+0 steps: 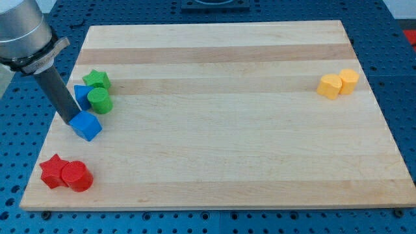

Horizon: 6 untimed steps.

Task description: Push blue cube towards center

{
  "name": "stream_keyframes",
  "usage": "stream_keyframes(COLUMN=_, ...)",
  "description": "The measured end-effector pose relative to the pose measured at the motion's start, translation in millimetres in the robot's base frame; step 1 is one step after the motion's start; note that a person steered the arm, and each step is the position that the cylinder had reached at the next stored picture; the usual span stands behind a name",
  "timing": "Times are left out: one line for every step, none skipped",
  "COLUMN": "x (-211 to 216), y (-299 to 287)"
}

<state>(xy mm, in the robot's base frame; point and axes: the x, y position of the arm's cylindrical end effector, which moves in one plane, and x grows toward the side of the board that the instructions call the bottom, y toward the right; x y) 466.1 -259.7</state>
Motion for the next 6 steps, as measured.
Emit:
stream_keyframes(x=-1.5, y=-41.3)
stream_keyframes(x=-2.6, y=-45.3)
stream_keyframes(x=-9.1, y=-44.7)
stream_keyframes(x=10.7, y=-43.2)
stream_keyframes(x=20.4, y=-11.1)
stream_keyframes(x=20.5, y=63.6)
